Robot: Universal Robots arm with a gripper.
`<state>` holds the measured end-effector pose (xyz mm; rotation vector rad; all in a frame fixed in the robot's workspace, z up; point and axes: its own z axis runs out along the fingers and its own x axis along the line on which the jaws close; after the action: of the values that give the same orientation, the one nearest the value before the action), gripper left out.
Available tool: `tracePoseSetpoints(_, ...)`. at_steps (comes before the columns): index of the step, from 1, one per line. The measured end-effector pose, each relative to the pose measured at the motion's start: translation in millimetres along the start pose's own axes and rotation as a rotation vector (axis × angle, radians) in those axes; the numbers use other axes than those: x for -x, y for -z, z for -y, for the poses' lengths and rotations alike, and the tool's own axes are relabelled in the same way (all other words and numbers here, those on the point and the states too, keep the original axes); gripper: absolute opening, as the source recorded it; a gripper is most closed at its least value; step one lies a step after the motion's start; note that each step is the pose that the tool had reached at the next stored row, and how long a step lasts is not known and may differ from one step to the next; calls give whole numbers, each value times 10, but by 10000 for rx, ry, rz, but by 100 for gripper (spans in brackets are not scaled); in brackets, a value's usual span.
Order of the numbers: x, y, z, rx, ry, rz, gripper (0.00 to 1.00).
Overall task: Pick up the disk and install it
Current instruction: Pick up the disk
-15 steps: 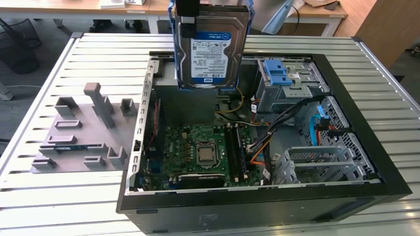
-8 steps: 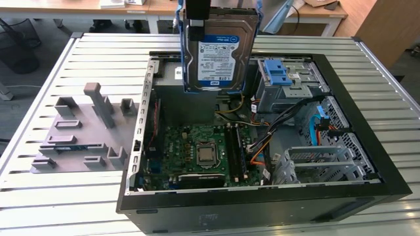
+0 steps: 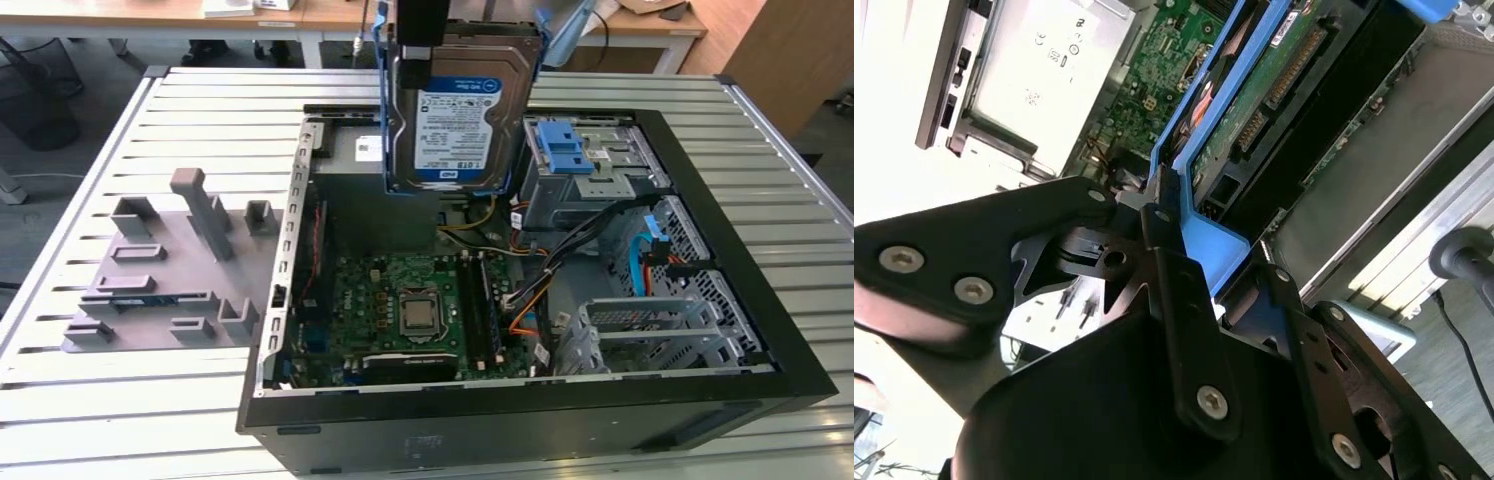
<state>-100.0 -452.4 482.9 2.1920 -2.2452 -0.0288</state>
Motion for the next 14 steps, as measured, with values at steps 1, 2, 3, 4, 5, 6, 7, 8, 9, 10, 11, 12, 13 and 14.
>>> tracePoseSetpoints(1, -5, 0, 12, 0, 1, 1, 36)
tracePoseSetpoints(2, -11, 0, 25, 0, 0, 0, 36)
tracePoseSetpoints(3, -17, 1, 38, 1, 0, 0, 36)
tracePoseSetpoints(4, -22, 1, 52, 1, 0, 0, 36)
tracePoseSetpoints(5, -26, 1, 67, 1, 1, -1, 36)
tracePoseSetpoints(6, -31, 2, 81, 1, 0, -1, 36)
tracePoseSetpoints(7, -35, 2, 97, 1, 0, -1, 36)
tracePoseSetpoints(8, -40, 2, 112, 0, 0, 0, 36)
tracePoseSetpoints(9, -44, 2, 129, 1, 0, 0, 36)
tracePoseSetpoints(10, -48, 3, 142, 1, 0, 0, 36)
tracePoseSetpoints(11, -51, 3, 152, 1, 0, 0, 36)
tracePoseSetpoints(12, -52, 3, 155, 0, 0, 0, 36)
tracePoseSetpoints(13, -52, 3, 155, 0, 0, 0, 36)
tracePoseSetpoints(14, -52, 3, 158, 0, 0, 0, 36)
